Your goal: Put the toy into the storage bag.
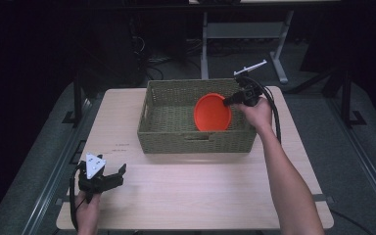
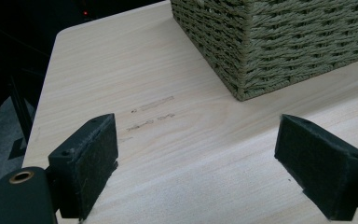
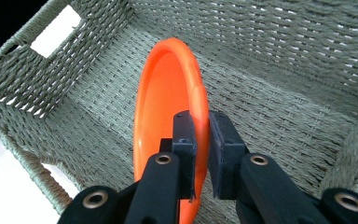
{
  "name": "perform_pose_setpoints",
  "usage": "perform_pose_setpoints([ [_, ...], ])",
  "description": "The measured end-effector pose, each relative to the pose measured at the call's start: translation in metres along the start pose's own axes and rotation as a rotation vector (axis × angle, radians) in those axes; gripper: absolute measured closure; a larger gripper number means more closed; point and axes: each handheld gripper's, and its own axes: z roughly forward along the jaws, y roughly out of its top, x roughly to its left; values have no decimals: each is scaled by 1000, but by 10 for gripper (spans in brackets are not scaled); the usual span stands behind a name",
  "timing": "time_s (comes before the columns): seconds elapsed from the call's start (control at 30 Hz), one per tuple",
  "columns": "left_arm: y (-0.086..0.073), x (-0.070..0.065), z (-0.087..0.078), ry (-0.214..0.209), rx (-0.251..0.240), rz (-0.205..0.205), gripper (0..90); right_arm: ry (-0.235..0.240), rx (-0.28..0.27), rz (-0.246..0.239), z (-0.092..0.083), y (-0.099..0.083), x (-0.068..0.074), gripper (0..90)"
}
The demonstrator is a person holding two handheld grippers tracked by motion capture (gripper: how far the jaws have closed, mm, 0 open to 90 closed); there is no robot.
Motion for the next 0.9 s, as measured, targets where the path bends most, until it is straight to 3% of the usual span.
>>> perform_pose_setpoints([
  [0.67,0,0,0,1,1,-8,128,2,81,4,20,-6,-5,811],
  [0.9,1,0,1,0,0,-7,128,5,86,14,22,-7,-7,807],
])
